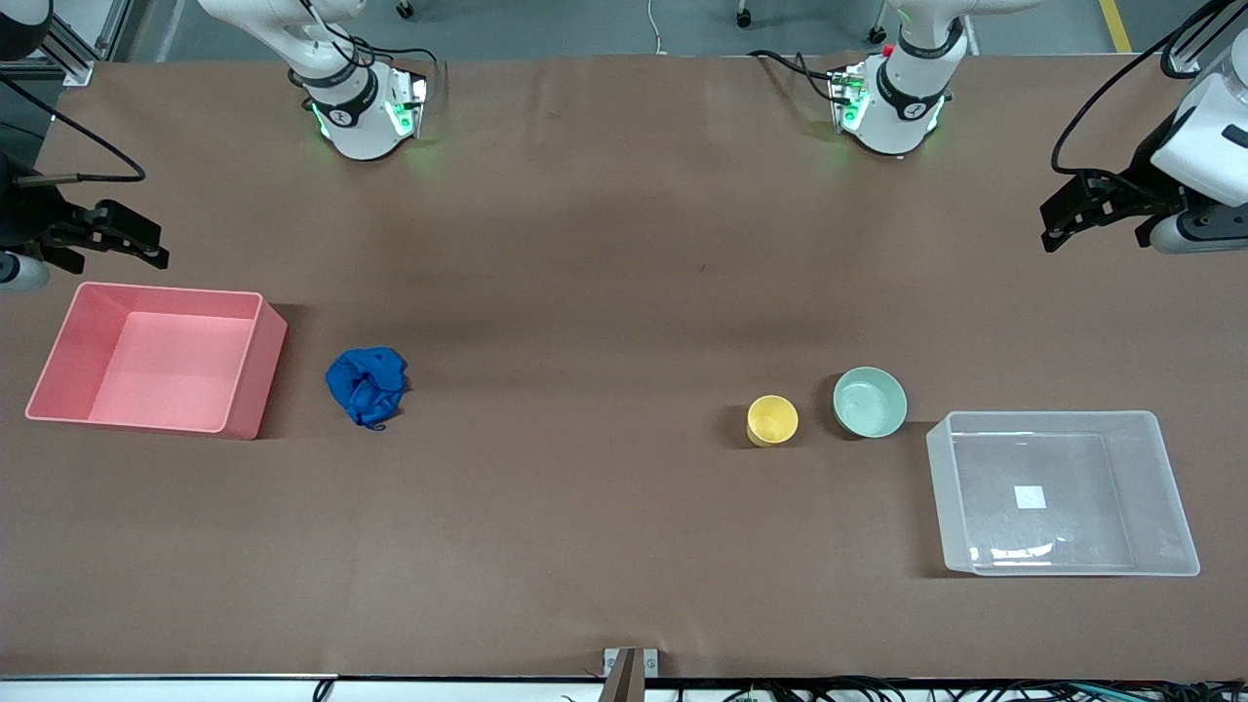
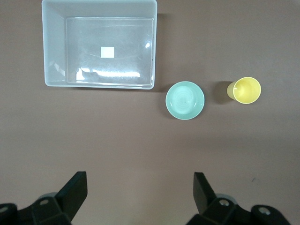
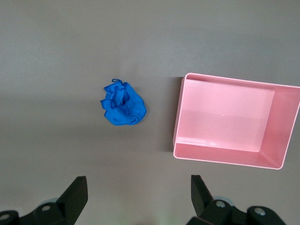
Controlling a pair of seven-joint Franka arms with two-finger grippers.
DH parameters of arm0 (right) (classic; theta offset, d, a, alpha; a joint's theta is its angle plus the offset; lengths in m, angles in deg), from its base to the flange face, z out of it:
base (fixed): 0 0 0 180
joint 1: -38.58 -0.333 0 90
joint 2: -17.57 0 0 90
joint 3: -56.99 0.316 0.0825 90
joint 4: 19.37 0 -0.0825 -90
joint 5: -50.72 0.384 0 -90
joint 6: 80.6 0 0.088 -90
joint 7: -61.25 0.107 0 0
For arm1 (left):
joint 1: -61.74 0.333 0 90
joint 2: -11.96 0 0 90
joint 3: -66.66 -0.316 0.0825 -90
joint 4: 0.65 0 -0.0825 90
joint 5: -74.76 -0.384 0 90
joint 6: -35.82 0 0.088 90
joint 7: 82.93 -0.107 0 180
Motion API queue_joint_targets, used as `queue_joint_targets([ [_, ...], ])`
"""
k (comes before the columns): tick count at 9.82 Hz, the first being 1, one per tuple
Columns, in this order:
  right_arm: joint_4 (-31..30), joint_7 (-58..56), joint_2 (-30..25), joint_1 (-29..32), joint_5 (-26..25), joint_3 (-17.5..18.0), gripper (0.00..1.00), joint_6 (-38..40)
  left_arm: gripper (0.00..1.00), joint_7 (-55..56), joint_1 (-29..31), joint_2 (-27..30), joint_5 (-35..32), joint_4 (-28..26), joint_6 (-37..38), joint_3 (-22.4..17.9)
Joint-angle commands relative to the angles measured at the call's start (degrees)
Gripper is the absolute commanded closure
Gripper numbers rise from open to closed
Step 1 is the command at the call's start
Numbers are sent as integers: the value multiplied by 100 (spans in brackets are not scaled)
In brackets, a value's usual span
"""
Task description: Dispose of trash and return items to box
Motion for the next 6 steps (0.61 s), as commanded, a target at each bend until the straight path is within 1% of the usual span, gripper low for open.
queue_joint_targets([
  [1,-49,57,-36,6,46,15,3,-6,0,-107,64,-117,106,32,127,-20],
  [2,-49,57,-36,6,46,15,3,-6,0,-115,73,-126,80,76,127,-20],
  [4,-49,57,-36,6,46,15,3,-15,0,-72,47,-423,-8,426,127,-11],
  [6,-49,57,-36,6,46,15,3,-15,0,-72,38,-792,-17,437,13,-11],
])
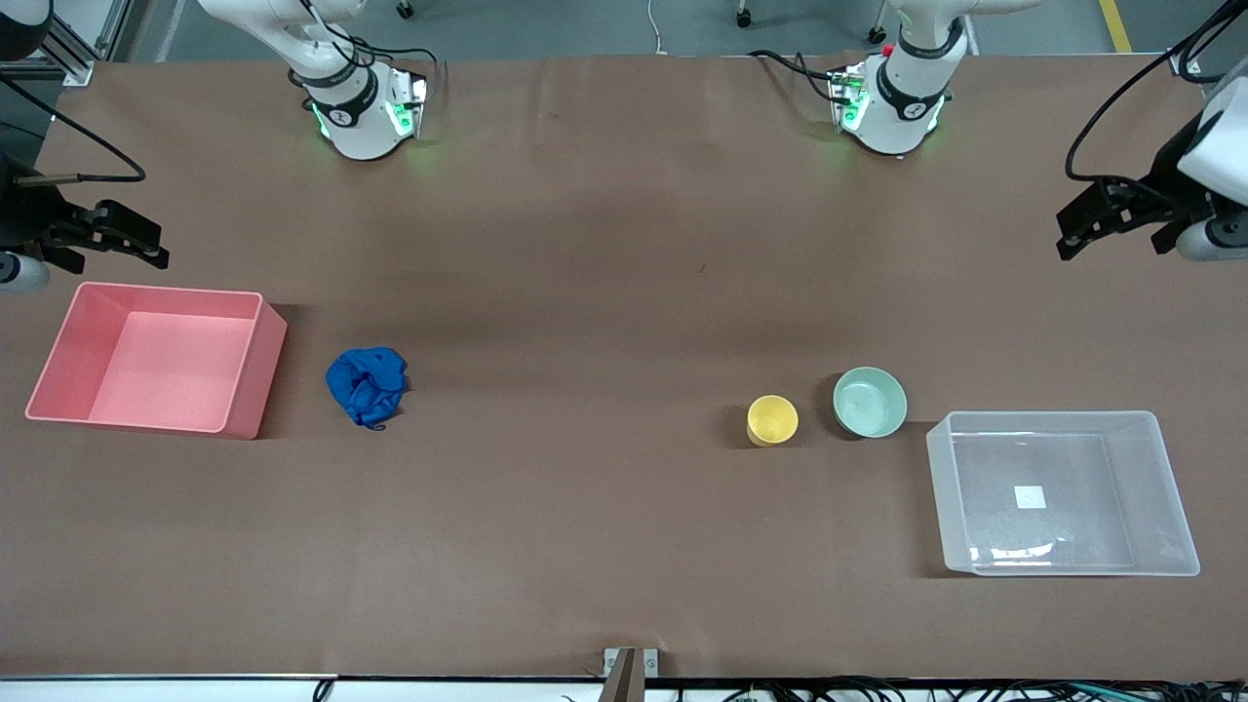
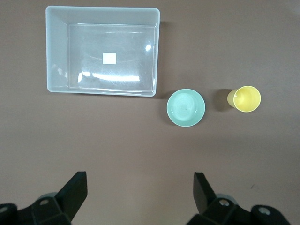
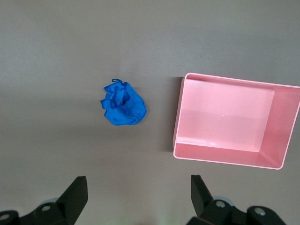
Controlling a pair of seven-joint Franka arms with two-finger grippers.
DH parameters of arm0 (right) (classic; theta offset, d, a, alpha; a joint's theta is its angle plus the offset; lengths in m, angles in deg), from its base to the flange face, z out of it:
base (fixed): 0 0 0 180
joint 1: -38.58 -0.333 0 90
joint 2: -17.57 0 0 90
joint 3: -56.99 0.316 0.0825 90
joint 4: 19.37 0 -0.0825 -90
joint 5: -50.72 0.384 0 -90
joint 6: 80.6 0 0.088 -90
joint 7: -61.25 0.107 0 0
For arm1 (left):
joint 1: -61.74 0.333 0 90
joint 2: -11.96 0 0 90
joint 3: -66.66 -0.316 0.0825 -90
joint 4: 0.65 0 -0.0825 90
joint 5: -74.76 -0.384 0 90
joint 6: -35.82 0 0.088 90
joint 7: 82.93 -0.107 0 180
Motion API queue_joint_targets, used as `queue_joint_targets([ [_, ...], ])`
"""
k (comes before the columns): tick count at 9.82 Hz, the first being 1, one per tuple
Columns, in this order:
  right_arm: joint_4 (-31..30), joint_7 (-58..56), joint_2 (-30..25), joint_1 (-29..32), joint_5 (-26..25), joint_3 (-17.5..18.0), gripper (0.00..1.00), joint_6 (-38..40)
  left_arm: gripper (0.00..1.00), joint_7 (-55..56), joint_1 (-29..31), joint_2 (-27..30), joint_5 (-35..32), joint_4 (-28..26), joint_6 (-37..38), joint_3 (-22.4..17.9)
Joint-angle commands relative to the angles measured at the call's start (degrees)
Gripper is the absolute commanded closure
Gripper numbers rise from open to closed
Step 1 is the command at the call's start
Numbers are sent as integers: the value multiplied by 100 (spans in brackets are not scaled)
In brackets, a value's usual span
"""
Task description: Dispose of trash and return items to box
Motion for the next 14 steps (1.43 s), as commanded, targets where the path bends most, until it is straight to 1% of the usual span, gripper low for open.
queue_joint_targets([
  [1,-46,57,-36,6,46,15,3,-24,0,-62,-11,-614,-8,-11,-357,-6],
  [2,-46,57,-36,6,46,15,3,-24,0,60,-37,-685,-8,-203,-631,-6],
  [3,-46,57,-36,6,46,15,3,-24,0,261,-54,-703,-8,-510,-895,3],
  [6,-317,57,-36,-3,54,15,4,-321,0,1307,-81,-756,-8,-1827,-2395,56],
  [8,-826,57,-36,-55,54,24,5,-856,0,1362,-72,-887,1,-2732,-3686,56],
  [10,-1493,57,-28,-222,54,15,5,-1646,0,1371,-46,-1133,1,-3454,-4873,56],
  [12,-2126,127,60,-345,54,15,5,-2463,8,1388,-19,-1562,1,-3877,-5964,56],
  [13,-2503,380,95,-424,54,15,5,-2920,13,1388,-28,-1843,1,-3940,-6369,47],
  [14,-2794,556,174,-573,46,15,5,-3255,20,1388,-28,-2089,1,-3914,-6443,47],
])
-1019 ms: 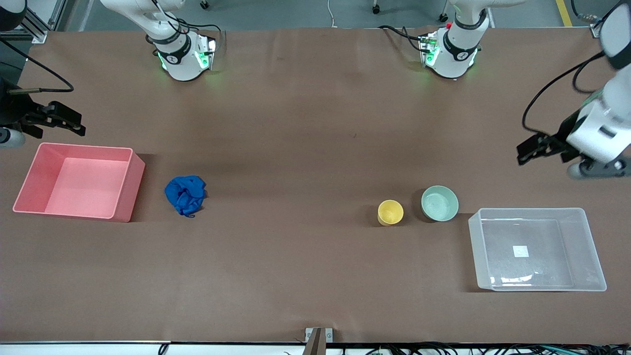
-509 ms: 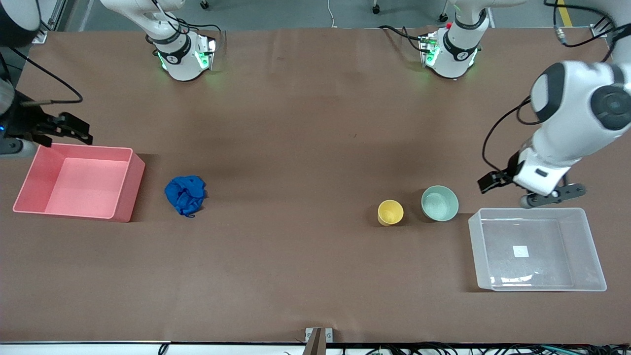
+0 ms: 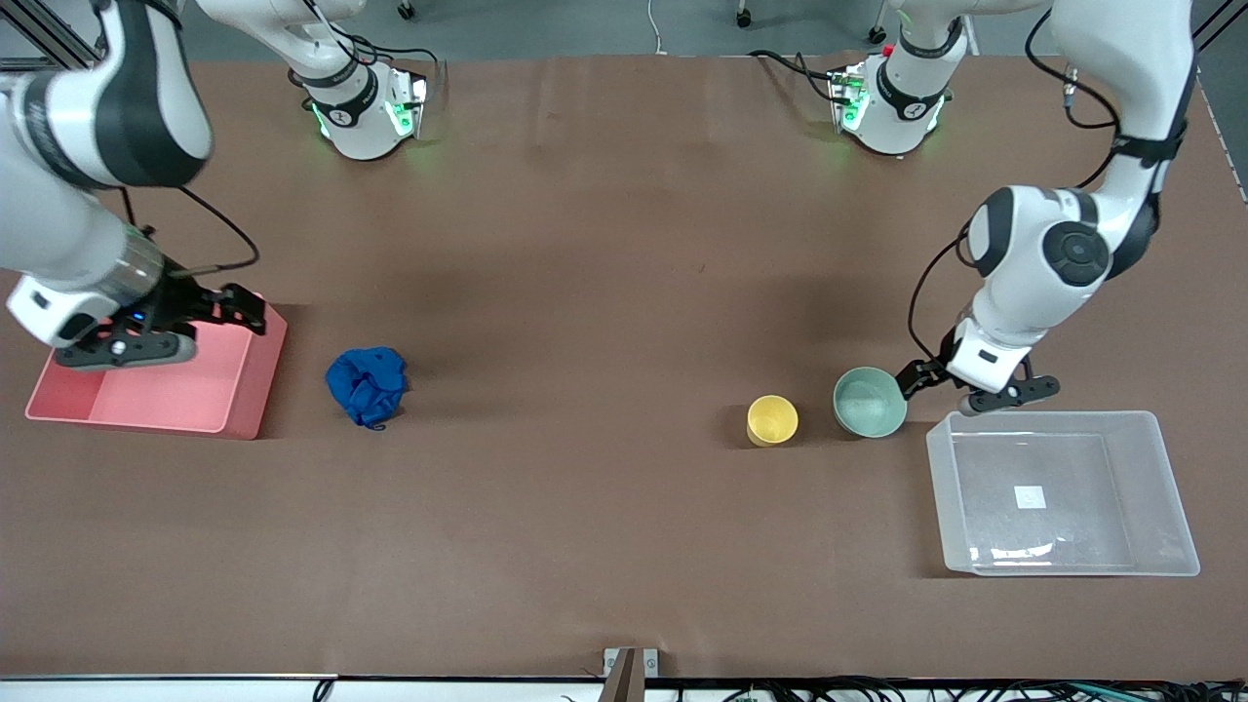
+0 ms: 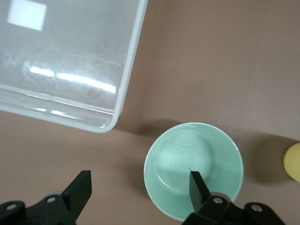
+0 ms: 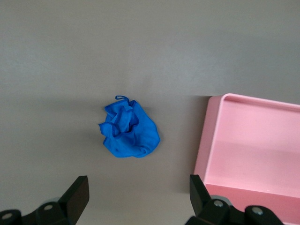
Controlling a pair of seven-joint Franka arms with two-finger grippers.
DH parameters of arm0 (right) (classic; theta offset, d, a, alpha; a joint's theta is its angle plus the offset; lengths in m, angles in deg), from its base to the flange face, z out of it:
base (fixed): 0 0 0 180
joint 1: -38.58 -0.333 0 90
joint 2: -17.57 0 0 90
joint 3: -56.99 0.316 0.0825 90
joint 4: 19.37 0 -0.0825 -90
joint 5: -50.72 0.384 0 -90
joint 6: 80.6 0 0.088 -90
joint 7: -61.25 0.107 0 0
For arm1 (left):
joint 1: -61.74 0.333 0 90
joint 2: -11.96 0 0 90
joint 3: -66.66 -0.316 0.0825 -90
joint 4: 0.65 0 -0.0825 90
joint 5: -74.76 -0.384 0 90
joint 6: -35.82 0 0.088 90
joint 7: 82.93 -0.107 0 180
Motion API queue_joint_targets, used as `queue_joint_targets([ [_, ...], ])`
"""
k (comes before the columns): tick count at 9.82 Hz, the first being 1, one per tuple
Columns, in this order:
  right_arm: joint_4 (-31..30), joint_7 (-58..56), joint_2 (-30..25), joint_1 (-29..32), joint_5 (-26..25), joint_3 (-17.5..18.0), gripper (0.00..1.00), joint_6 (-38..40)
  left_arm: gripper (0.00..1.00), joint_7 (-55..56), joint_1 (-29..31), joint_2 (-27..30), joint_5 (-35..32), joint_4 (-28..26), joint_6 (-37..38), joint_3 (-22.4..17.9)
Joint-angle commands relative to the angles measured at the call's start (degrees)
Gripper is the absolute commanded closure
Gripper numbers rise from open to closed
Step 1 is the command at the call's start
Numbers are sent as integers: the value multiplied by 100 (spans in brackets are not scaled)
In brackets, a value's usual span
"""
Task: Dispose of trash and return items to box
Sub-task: 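Grasp the blue cloth with the right gripper while the left gripper grasps the bowl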
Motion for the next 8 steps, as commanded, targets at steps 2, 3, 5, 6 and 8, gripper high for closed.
queue_joint_targets([
  [2,-900,488,160,-351,34,1,5,-976,38,38,7,-666,1,33,-260,16],
  [3,-1015,498,344,-387,34,-8,5,-1248,56,38,-11,-789,1,77,-260,16],
  [5,-1016,498,809,-484,26,-8,5,-1609,89,55,-28,-957,1,191,-260,16],
  [6,-1016,498,1064,-484,26,-8,5,-1846,100,117,-46,-949,1,287,-225,16],
  [8,-1043,498,1277,-537,26,-8,5,-1989,100,231,-37,-617,1,550,-146,25],
])
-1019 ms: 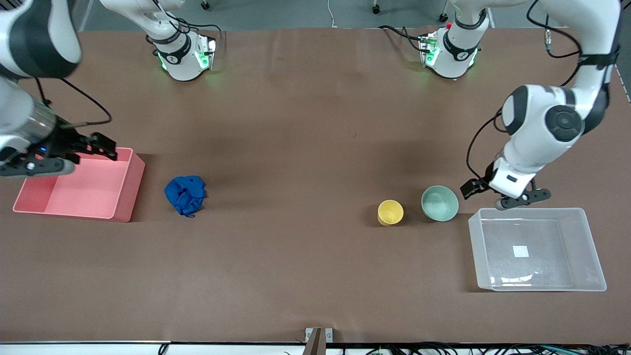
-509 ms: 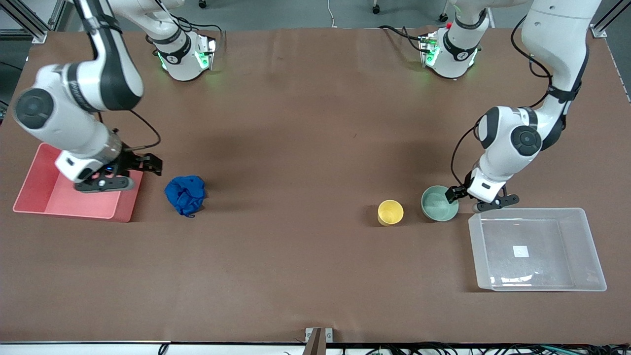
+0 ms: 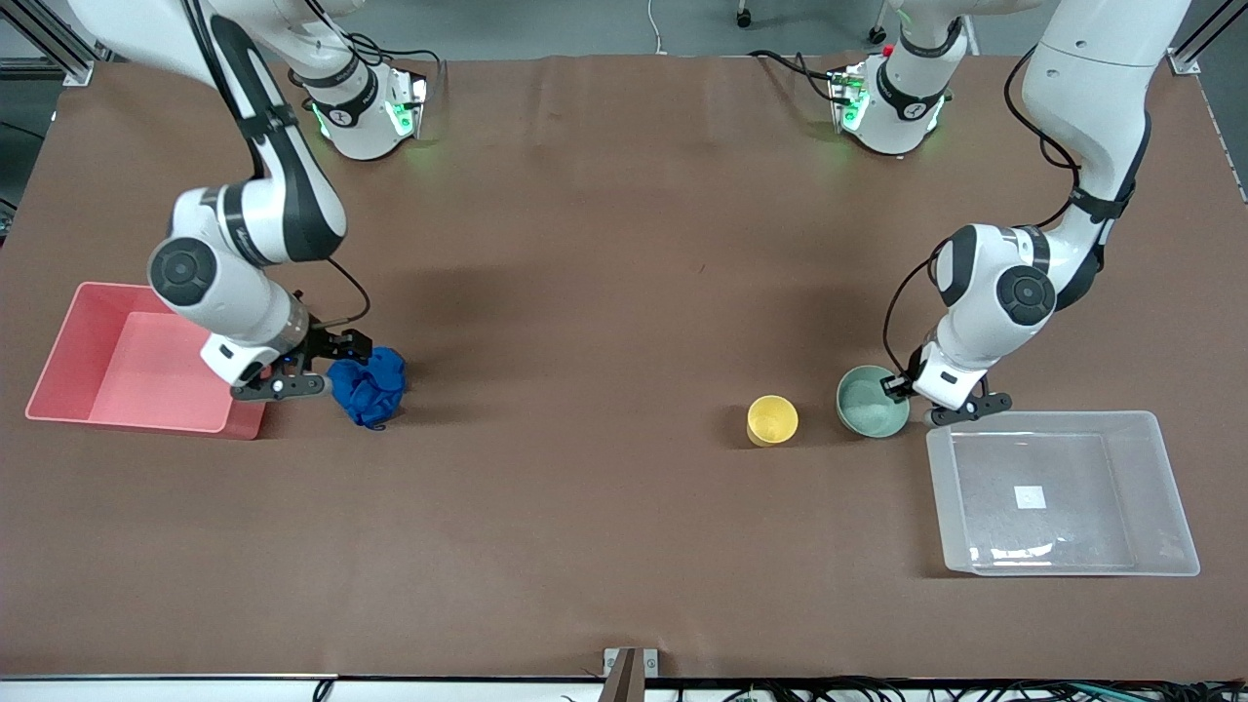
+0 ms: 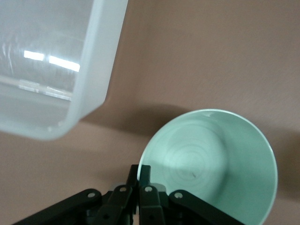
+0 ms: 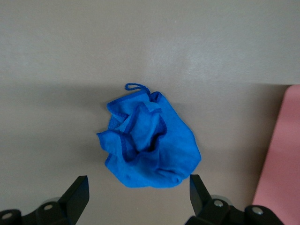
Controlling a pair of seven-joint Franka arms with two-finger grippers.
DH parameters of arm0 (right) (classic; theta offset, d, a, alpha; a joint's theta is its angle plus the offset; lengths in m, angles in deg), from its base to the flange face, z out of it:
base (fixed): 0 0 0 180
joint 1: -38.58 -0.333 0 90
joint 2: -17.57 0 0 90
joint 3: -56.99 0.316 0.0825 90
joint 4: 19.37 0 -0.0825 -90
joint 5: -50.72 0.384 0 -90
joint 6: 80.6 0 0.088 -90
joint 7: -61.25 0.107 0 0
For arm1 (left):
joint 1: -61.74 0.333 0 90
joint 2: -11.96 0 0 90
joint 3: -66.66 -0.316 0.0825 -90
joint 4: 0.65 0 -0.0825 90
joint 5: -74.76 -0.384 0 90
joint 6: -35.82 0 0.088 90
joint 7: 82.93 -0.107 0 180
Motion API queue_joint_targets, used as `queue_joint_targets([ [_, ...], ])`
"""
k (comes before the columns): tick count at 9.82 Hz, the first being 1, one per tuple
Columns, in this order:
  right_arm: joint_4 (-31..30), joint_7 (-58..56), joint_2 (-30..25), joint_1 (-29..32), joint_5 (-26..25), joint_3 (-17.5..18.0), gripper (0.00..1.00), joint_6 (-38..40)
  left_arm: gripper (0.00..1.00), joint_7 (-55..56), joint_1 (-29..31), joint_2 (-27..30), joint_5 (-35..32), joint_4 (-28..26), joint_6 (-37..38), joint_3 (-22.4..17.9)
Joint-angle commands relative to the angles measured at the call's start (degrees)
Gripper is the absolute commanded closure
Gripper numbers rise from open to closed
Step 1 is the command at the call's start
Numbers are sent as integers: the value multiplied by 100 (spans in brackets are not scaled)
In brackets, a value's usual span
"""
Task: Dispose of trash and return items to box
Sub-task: 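Grasp the blue cloth with the right gripper while the left gripper grasps the bowl, then lift the cloth with the right gripper while the left gripper carries the bowl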
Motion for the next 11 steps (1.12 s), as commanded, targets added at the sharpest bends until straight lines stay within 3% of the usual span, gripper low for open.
queue_joint_targets([
  [1,-49,87,164,-72,26,-8,5,-99,100,42,42,318,1,489,328,-12],
  [4,-49,87,489,-72,26,-8,5,-240,100,-124,60,330,-8,2008,1724,-64],
  [6,-58,95,674,-64,26,-8,6,-441,100,-1165,461,-64,-8,2598,1754,-126],
  [7,-58,95,735,-90,26,0,15,-468,100,-1893,717,-388,-17,2932,1763,-126],
  [9,-58,87,806,-81,26,0,81,-504,100,-2804,1113,-1038,1,3495,1763,-118],
  [10,-58,87,833,-73,26,0,95,-512,100,-2815,1141,-1268,1,3663,1763,-118],
  [11,-58,95,841,-72,26,0,100,-513,100,-2815,1176,-1462,1,3717,1763,-126],
])
